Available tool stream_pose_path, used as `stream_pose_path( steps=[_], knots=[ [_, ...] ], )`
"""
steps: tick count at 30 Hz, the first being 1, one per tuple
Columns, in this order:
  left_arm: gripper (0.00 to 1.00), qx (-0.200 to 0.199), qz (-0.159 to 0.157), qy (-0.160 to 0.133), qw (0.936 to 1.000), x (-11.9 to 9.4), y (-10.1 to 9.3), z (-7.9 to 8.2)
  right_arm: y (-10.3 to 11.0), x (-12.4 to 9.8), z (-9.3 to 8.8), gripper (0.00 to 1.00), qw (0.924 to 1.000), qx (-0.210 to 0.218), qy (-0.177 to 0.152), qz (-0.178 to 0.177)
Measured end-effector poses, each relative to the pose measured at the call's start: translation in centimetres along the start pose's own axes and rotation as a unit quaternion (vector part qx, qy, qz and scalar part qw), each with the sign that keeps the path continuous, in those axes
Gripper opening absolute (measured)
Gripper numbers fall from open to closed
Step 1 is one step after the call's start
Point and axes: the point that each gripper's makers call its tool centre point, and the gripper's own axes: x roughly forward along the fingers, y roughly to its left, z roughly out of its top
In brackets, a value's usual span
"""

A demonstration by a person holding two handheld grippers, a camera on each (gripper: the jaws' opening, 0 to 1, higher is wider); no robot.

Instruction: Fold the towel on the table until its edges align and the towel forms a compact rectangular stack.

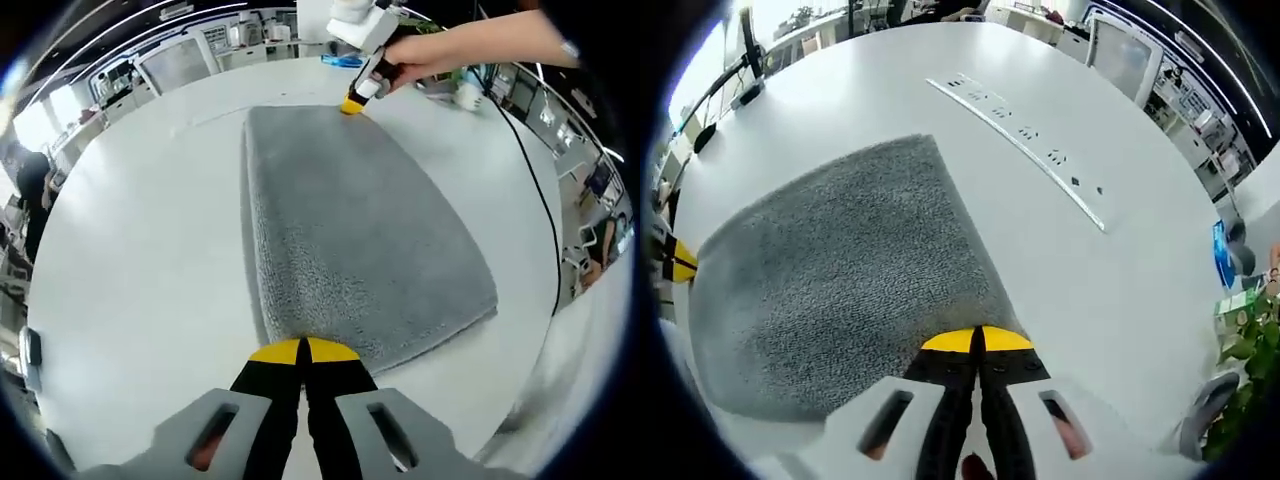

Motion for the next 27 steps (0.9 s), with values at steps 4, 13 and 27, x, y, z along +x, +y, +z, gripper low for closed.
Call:
stream_pose_path(
  steps=[4, 13, 27],
  knots=[
    [0.00, -0.025, 0.007, -0.006, 0.9996, 0.0, 0.0, 0.0, 0.1, 0.0, 0.0, 0.00, 0.9999, -0.004, -0.013, 0.004],
    [0.01, -0.024, 0.011, -0.010, 0.9996, 0.0, -0.8, -0.1, 0.0, 0.0, 0.2, 0.00, 0.9997, 0.001, -0.020, 0.015],
    [0.01, -0.022, -0.005, -0.015, 0.9996, 0.3, -3.1, 0.0, 0.4, -0.5, 0.7, 0.00, 0.9996, -0.027, -0.010, -0.004]
  ],
)
